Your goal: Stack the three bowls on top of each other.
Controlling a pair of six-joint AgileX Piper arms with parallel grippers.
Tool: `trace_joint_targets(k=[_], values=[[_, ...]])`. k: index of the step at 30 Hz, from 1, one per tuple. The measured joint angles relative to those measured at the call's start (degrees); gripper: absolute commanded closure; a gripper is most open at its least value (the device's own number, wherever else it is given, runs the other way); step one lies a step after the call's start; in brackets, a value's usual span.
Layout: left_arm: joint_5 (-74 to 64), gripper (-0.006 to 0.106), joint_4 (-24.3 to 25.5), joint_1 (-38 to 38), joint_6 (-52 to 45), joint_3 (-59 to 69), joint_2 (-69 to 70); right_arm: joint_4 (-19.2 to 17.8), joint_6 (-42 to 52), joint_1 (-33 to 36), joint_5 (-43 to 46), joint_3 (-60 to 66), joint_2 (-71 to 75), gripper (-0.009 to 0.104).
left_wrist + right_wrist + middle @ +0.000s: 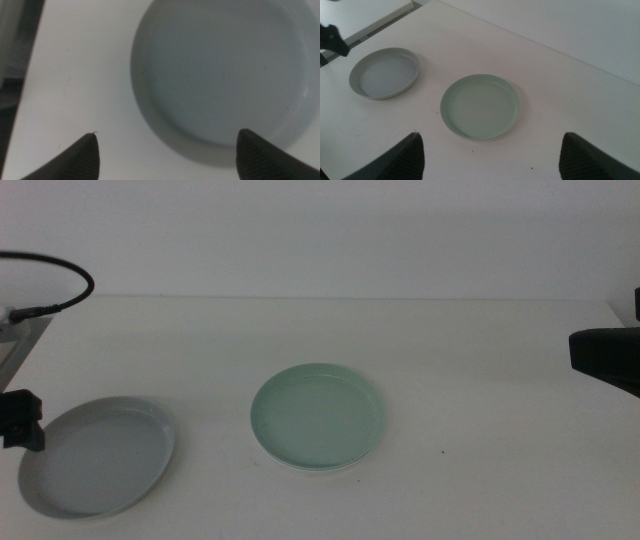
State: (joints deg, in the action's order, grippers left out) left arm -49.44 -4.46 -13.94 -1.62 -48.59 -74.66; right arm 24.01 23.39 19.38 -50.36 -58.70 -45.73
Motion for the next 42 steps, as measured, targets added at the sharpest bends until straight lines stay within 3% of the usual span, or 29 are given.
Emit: trace_joint_targets(k=[8,18,21,24,32,42], values=[[4.97,0.007,-9.05,-5.88,-12.63,-2.35,-15.41,-0.11,0.00,0.00,0.00,0.00,0.00,0.002],[10.75,0.011,-10.67,-5.98,-13.54,-2.40,-24.46,-0.11,0.00,0.00,0.00,0.00,0.00,0.002],[11.70,0.019,-10.53,-5.98,-13.54,-2.79,-25.88,-0.11,0.00,0.00,0.00,0.00,0.00,0.002],[12.55,0.034,-10.43,-5.98,-13.54,-3.32,-26.61,-0.11,0.00,0.00,0.00,0.00,0.00,0.002],[14.08,0.102,-11.21,-6.14,-13.54,-3.53,-27.32,-0.11,0.00,0.00,0.00,0.00,0.00,0.002],[-0.70,0.102,-16.23,-4.41,-13.43,-13.43,-18.12,-0.11,0.00,0.00,0.00,0.00,0.00,0.002]])
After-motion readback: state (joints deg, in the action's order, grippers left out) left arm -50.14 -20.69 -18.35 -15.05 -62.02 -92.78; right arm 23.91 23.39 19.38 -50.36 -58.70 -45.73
